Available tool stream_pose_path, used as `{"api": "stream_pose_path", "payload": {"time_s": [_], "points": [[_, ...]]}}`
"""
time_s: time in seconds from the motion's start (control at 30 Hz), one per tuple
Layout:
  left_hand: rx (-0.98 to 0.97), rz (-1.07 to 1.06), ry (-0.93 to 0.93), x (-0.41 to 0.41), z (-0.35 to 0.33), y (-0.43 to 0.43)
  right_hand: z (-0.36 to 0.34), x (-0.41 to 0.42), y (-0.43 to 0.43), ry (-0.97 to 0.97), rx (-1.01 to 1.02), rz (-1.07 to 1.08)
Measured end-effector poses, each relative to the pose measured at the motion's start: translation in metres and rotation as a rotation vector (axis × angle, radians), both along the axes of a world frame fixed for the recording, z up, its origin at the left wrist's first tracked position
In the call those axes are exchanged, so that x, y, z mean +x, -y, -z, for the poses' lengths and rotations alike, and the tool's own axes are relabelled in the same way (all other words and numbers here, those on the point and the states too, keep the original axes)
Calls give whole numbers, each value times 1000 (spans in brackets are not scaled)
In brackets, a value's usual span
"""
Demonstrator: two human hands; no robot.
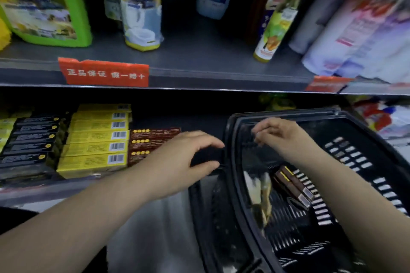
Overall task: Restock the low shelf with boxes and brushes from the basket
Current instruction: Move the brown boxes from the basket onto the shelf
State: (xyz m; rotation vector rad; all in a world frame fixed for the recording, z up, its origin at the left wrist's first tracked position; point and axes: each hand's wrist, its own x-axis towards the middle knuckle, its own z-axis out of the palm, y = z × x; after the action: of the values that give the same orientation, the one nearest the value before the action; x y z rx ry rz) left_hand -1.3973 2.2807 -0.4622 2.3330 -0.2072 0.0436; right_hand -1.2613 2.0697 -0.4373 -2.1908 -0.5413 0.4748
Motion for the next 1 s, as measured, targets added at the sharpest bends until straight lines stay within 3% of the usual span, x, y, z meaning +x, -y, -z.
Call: {"api": "stream_pose_path", "payload": {"time_s": [0.2, 0.3, 0.43, 0.6, 0.67, 0.77, 0.9, 1.0], "points": [[177, 183, 62, 15, -1, 79, 39, -8, 102, -347, 161, 390], [292, 242, 55, 39, -1, 108, 67, -4, 134, -401, 138, 549], [395, 288, -36, 85, 6, 135, 97, 22, 158, -341, -127, 558], [433, 370, -133, 130, 34, 161, 137, 70, 172, -141, -900, 149], [371, 387, -193, 140, 45, 163, 162, 82, 174, -180, -961, 99], [254, 393, -291, 146, 54, 158, 204, 90, 179, -329, -732, 252], [143, 300, -389, 148, 52, 153, 252, 86, 186, -177, -982, 397], [137, 267, -447, 146, 50, 157, 261, 83, 185, -174, -971, 375]]}}
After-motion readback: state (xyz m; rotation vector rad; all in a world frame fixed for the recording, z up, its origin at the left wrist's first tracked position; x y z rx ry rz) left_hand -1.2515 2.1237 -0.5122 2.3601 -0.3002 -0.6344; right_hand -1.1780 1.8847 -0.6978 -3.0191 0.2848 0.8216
